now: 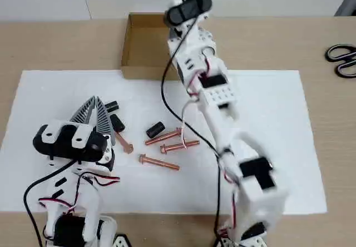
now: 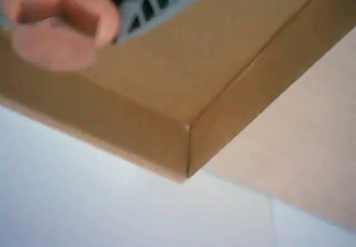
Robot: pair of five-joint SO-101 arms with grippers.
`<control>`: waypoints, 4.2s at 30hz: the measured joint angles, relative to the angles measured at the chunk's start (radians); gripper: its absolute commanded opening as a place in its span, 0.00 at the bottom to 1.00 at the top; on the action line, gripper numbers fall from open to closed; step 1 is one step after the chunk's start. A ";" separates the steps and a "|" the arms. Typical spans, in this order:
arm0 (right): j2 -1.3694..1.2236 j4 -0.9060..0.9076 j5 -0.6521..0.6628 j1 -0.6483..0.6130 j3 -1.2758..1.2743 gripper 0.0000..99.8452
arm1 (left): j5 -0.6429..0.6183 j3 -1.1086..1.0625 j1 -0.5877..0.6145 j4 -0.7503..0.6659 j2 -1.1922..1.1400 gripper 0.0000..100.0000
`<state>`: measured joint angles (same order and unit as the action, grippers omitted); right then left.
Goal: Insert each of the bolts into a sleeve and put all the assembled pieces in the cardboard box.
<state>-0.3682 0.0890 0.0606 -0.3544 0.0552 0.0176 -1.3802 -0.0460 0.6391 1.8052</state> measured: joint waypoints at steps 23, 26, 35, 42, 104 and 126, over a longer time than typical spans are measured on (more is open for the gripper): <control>-0.971 0.307 0.000 -0.018 1.172 0.01 | 0.000 -0.049 0.000 0.000 0.000 0.01; -0.987 0.368 0.000 -0.018 1.197 0.01 | 0.000 -0.060 0.000 0.000 0.000 0.01; -0.988 0.471 0.000 -0.018 1.235 0.01 | 0.000 -0.060 0.000 0.000 0.000 0.01; -0.987 0.523 -0.002 -0.018 1.252 0.01 | 0.000 -0.060 0.000 0.000 0.000 0.01; -0.626 1.564 -0.005 -0.351 1.582 0.20 | 0.000 -0.060 0.898 0.152 0.000 0.01; -0.695 1.587 -0.396 -0.454 1.510 0.21 | 0.000 -0.060 1.077 0.290 0.000 0.01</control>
<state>-1.0633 1.6755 -0.3353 -0.8086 1.5650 0.0176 -1.4400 1.0311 0.9291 1.8052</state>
